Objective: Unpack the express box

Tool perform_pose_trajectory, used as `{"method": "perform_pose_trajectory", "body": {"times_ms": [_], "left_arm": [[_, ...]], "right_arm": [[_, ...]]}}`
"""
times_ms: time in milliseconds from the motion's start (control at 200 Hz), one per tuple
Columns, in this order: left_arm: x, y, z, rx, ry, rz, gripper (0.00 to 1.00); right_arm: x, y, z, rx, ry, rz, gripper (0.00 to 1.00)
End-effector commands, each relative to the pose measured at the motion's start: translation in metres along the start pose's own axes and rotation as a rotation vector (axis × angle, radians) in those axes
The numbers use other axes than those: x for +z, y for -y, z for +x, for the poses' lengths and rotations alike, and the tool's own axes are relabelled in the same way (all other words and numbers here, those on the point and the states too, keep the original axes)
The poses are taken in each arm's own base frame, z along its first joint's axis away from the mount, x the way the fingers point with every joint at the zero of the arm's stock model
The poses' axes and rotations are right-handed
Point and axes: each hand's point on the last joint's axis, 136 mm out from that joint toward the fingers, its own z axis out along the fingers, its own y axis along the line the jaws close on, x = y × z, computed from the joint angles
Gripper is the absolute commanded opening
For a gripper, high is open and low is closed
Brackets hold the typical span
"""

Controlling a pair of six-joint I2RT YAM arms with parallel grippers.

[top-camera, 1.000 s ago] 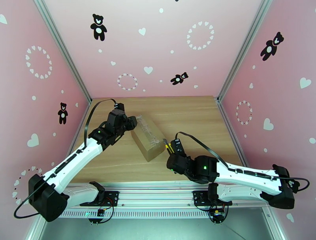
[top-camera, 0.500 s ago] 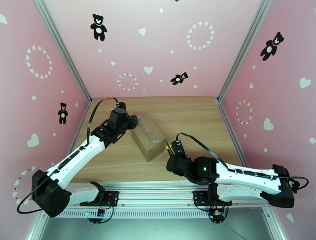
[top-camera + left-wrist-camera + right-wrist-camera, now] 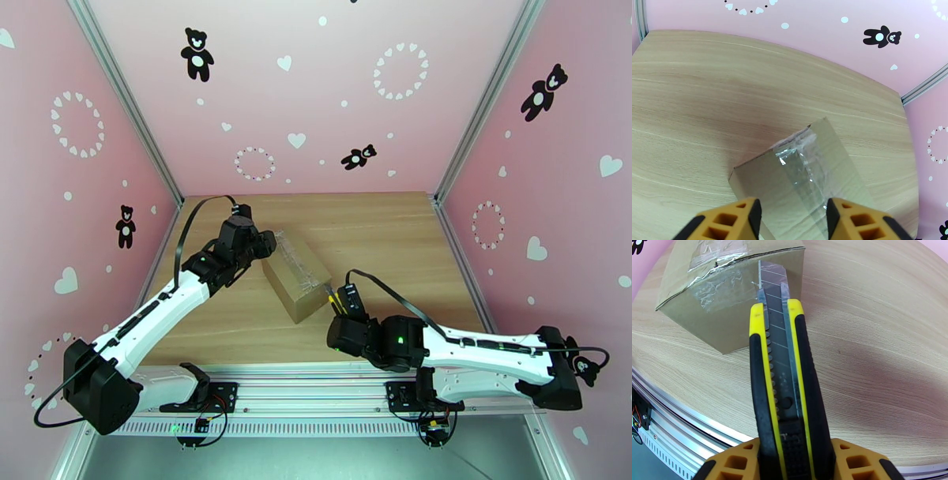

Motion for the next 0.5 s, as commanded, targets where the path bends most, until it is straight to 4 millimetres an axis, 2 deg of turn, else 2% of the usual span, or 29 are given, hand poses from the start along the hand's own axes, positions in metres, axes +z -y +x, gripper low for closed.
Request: {"method": "perform_pose_trajectory", "body": {"times_ms": [0,496], "left_arm": [[0.0021,0.0051,-0.0002,0.015,-0.003,0.007,0.51],[0.0027,0.0045,0.0014,0.014,-0.006,0.005,0.51]], "right_arm": [[-0.0022,-0.0004,-0.0063,0.004,0.03,0.012,0.0],[-0.0036,-0.0014,-0.0088,0.004,0.039,0.009,0.0]]}}
